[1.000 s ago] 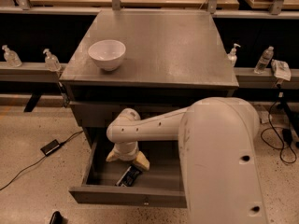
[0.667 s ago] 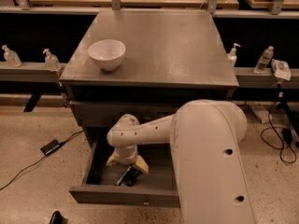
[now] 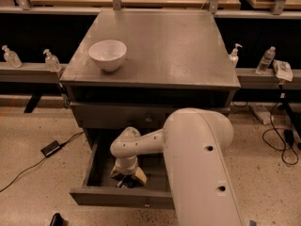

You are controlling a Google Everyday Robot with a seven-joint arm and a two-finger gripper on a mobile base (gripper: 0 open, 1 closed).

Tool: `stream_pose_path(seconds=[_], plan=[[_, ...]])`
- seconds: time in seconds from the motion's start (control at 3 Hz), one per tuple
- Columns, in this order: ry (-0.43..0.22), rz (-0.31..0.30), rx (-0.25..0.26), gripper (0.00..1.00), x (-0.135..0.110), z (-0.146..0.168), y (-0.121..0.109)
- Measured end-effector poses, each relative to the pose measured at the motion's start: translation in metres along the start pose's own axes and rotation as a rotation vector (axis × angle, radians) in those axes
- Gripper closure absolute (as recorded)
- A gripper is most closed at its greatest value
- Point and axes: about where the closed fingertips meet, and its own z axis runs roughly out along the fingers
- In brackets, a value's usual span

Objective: Pick rxbar blueberry from middle drawer and place on counter

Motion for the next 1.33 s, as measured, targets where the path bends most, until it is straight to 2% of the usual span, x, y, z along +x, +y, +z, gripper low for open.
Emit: stream_pose_path(seconds=[0.33,0.67,1.0,1.33], plan=[[-0.001,0.005,0.009,0.48,-0.001,-0.004,-0.001],[-0.001,0.005,0.010,0.77,-0.002,-0.013,-0.001],[-0.001,0.005,0.010,0.99,-0.002,-0.021,-0.002],[0.030,0.016,0.118,1.00,0.002,-0.041,-0.002]])
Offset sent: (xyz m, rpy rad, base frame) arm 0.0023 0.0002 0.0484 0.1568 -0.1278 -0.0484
